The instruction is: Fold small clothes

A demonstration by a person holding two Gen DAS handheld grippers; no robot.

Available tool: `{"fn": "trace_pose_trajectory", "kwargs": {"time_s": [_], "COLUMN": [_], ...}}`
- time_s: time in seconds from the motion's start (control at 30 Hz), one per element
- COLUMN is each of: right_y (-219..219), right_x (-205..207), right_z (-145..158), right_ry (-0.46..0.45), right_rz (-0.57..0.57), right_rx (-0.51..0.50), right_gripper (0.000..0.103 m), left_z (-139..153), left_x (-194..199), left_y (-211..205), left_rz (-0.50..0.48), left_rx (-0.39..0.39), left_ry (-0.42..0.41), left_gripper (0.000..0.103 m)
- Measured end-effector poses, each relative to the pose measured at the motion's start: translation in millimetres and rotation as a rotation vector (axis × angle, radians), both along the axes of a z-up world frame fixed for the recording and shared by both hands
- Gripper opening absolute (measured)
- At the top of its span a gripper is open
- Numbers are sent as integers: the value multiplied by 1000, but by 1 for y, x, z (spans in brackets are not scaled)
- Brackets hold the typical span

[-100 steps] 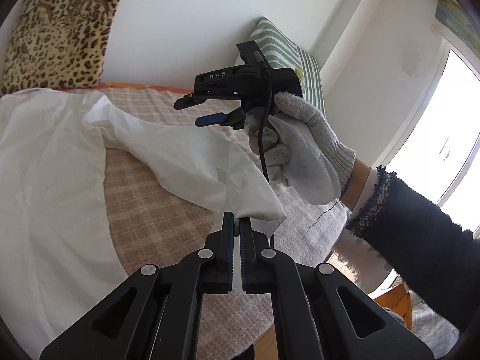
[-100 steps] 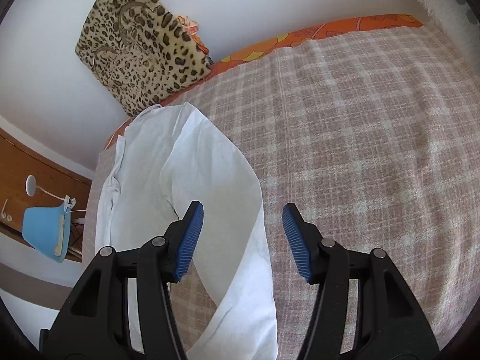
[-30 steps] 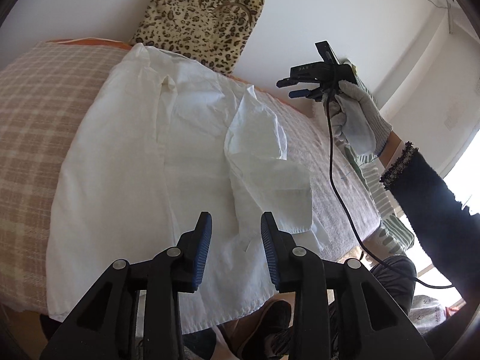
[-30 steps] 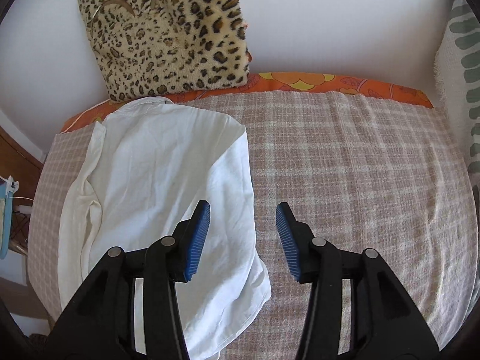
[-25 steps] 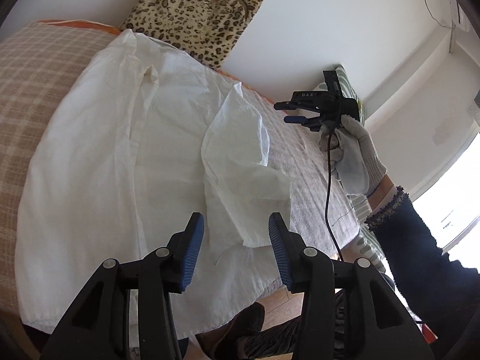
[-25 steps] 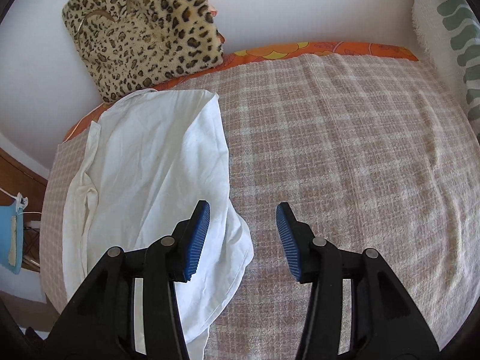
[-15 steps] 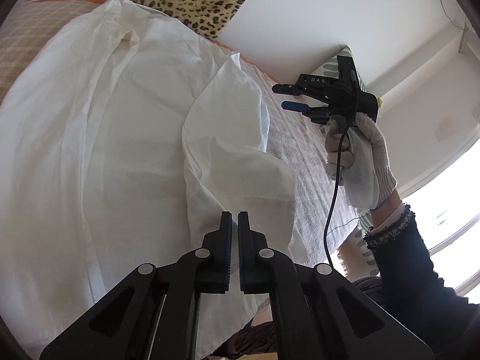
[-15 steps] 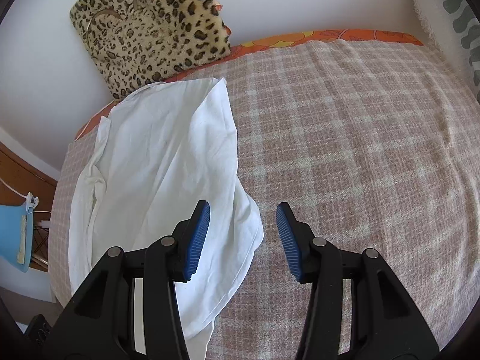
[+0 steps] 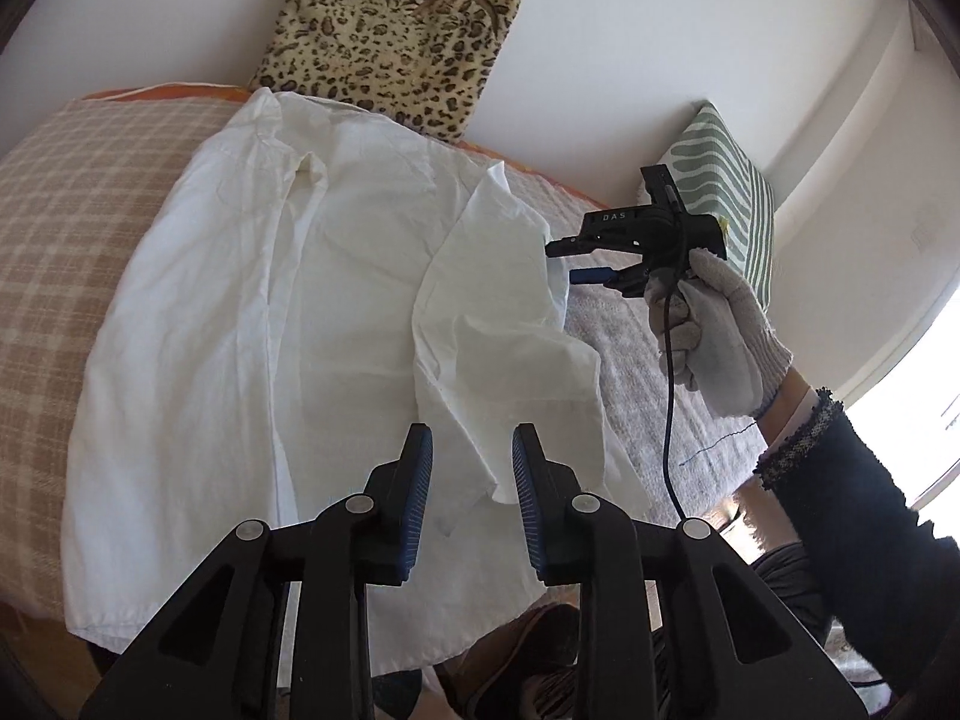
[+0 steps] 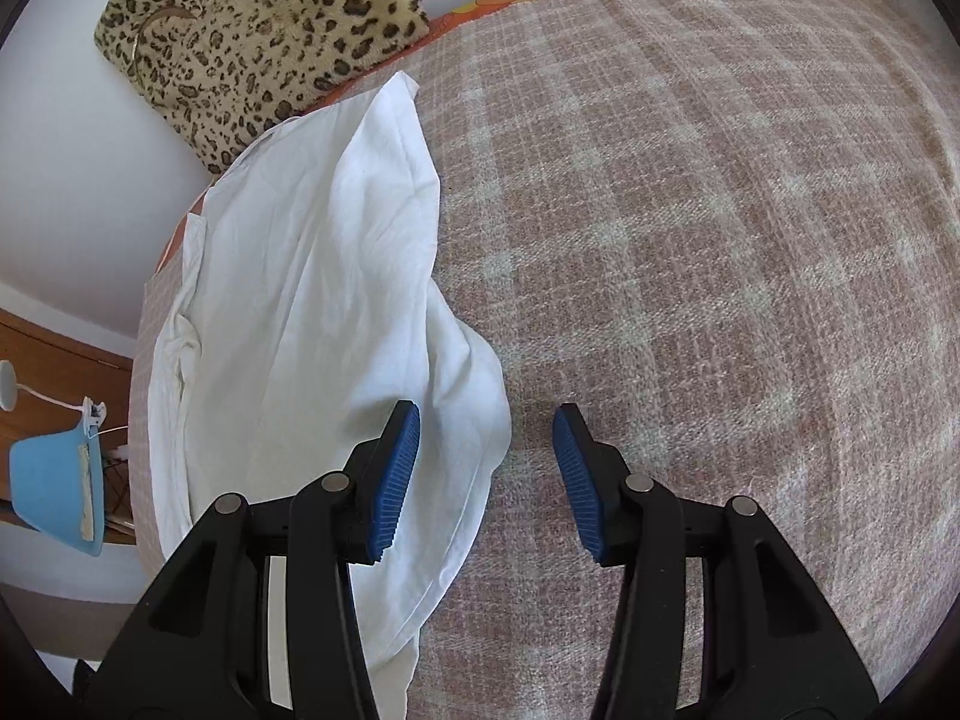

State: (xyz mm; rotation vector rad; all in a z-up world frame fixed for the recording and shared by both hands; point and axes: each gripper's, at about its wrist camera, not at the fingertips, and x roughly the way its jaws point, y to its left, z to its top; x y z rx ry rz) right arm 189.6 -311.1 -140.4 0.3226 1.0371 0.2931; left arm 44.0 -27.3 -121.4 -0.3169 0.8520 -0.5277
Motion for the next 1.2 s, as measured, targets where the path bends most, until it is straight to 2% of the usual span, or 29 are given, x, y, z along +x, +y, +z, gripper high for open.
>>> {"fn": "trace_pose_trajectory", "kwargs": {"time_s": [0.03,0.1,0.13,0.27,0.37,0.43,0.53,0.6,0.67,0.7,0.73,0.87,0.93,1.07,1.2], "right_y": [0,0,0,1,5,6,7,6,5,4,3,4,3,5,4], "right_x": [0,-2,-2,-3,-3,-3,-1,0,1,1,1,1,1,3,13], "right_z": [0,1,1,-2,-1,-1,-1,-1,-1,-2,-3,3,11,36,46], "right_ry": [3,6,9,-2,-10,-14,-17,-15,-11,-3,1,-22,-34,-100,-118], "right_rz": [5,15,22,12,13,10,6,2,0,1,0,1,7,33,16], "right_rx": [0,20,34,22,0,-5,-2,7,29,43,60,66,110,178,229], "right_gripper": [49,49,49,49,49,49,49,49,37,20,11,7,6,6,5], "left_z": [1,0,-2,-12,-25,-36,-46,-45,-42,-39,-35,-21,-12,11,9], "left_x": [-2,-2,-1,13,28,35,34,30,26,23,23,23,22,14,-6], "left_y": [-11,-35,-47,-75,-77,-71,-67,-69,-71,-72,-74,-72,-66,-59,-84], "left_rz": [-24,-67,-81,-75,0,57,63,31,1,-10,-19,-37,-43,-93,-233], "left_rx": [1,21,43,75,104,84,63,57,43,45,46,60,77,184,314], "left_ry": [3,8,11,52,75,122,132,102,64,41,19,-33,-56,-140,-199], "left_gripper": [30,45,47,48,48,48,40,15,5,5,4,2,2,2,2]}}
